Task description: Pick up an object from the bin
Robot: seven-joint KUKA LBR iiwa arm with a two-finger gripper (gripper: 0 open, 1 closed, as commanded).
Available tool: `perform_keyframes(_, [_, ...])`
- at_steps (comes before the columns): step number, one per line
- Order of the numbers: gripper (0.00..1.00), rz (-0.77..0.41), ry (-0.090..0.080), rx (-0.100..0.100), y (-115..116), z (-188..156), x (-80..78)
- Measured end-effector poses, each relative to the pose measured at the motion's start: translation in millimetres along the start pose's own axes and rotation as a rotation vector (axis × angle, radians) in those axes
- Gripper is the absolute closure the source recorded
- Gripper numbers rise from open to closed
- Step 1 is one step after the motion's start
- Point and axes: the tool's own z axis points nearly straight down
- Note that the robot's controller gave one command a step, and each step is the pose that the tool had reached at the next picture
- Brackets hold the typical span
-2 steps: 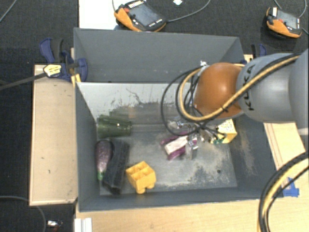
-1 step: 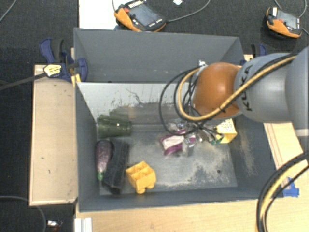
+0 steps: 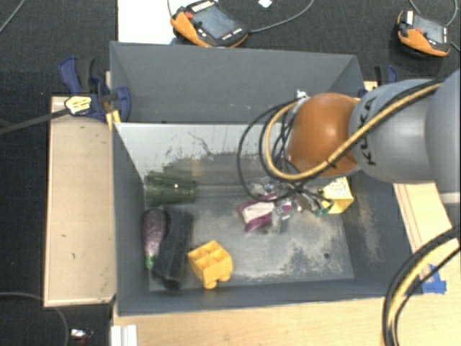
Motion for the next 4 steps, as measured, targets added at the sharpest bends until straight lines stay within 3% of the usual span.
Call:
perform_keyframes(2, [1.00,0.002,0.001,-0.001,0,-24,0.3])
perform_keyframes(4, [1.00,0.006,-0.001,0.000,0,-84,-1.5])
